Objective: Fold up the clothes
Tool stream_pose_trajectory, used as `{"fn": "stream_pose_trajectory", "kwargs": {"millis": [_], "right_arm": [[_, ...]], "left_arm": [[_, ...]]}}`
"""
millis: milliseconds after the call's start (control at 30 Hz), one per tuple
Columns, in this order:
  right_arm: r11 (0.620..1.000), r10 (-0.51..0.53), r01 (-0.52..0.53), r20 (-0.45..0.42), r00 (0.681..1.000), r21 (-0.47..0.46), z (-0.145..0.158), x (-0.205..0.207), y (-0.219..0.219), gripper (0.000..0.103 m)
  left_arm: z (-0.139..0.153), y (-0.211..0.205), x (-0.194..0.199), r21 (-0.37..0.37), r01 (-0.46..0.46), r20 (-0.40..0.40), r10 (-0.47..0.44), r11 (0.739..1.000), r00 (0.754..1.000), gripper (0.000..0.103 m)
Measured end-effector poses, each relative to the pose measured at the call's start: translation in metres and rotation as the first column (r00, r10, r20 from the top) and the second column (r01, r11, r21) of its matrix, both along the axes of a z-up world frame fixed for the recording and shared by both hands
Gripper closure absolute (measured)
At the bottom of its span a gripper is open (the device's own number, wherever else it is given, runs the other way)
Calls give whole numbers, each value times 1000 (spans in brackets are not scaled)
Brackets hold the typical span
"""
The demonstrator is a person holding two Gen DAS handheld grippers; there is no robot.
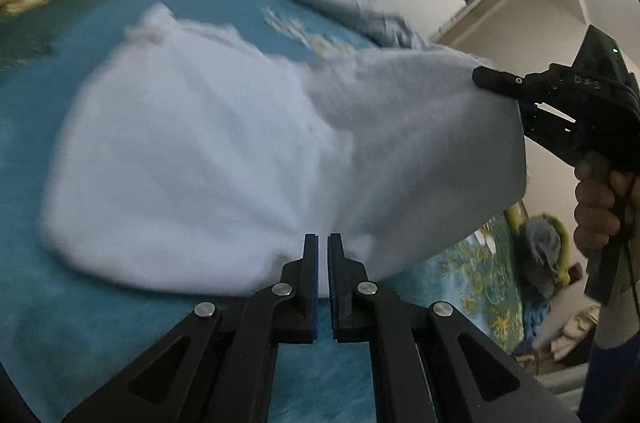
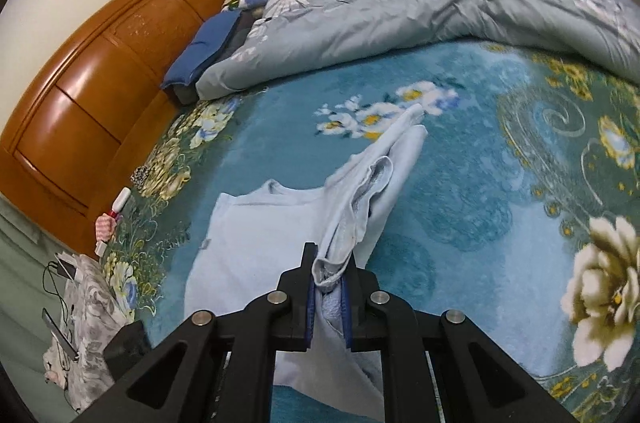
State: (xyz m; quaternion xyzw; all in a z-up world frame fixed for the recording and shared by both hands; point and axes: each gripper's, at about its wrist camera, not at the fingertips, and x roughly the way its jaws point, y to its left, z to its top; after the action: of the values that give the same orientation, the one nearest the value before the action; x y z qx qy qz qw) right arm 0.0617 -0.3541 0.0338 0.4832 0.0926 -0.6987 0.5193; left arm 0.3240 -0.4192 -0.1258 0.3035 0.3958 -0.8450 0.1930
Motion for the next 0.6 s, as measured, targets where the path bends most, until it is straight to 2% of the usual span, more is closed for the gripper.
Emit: {"fn": "stream_pose_trajectory", "kwargs": {"millis": [133,333,433,600], "right_arm": [[998,54,-53,-37,998,27,14,30,-32,92],[989,127,-121,-67,990,85,12,80,-88,92],[980,169,-162,-58,984,114,-4,109,-117,92],[950,240,-227,-36,970,216,-57,158,-152,92]], "left_arm": [[2,-19,49,26,-104,-36,105,994,994,99],[-4,-39,93,70,-207,-48,211,976,976,99],[-12,-44,105,94,-243,-38,248,965,968,99],[-28,-45,118,142,-268,-22,274,953,962,99]]}}
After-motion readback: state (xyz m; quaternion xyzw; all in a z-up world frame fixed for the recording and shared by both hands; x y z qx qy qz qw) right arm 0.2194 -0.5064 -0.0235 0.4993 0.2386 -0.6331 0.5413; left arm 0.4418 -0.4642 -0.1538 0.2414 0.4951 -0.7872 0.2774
